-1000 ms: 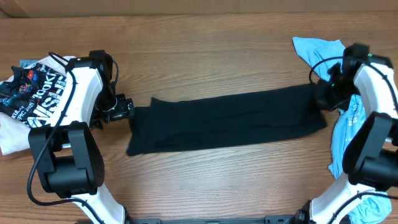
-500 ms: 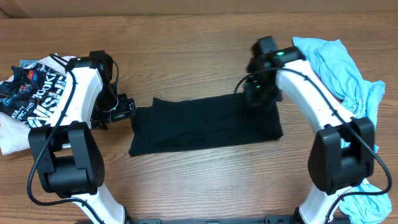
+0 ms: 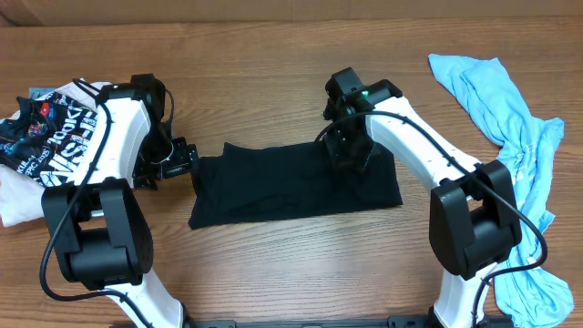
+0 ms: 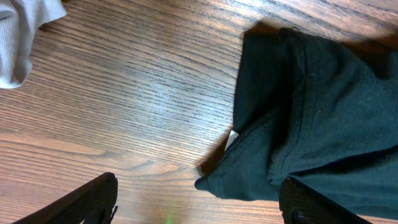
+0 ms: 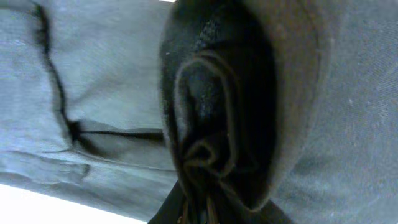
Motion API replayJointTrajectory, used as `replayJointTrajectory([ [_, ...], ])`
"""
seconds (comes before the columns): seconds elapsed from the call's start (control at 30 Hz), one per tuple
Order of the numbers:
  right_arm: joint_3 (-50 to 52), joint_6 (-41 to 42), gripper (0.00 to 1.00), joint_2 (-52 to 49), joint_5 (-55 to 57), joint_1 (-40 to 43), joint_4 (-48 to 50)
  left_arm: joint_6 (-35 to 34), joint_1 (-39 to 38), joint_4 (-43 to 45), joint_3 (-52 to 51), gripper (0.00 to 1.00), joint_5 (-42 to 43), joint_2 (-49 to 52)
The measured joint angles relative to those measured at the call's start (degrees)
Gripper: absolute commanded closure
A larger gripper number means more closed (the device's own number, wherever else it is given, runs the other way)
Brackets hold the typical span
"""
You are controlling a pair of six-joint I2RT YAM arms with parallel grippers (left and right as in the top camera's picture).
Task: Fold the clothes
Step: 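Carry the strip's right end leftward with the right gripper, folding it over, then release the right end and lift the right gripper away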
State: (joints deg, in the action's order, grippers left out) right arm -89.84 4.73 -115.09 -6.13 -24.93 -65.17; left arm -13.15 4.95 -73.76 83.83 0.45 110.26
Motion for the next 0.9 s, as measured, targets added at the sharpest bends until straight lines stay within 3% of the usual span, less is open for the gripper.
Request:
replayJointTrajectory([
  [0.17,0.0,-0.5,0.85,0.0,-1.8,-0.2,-1.0,0.0,0.0,-0.2,0.0,0.09,0.0,0.0],
  [0.47,0.0,-14.3,0.5,0.0,-16.2,-0.3,-4.3,0.0,0.0,-0.4,0.0,0.08,0.0,0.0],
  [0.7,0.0,-16.7,0.49,0.0,-17.4,-0.3,-3.9,0.0,0.0,-0.4,0.0,0.05,0.0,0.0],
  [0.9,-2.6,-8.0,0.45,0.5,-5.6,1.7,-3.8,0.6,0.0,-0.4,0.0,0.0,3.0,0.0],
])
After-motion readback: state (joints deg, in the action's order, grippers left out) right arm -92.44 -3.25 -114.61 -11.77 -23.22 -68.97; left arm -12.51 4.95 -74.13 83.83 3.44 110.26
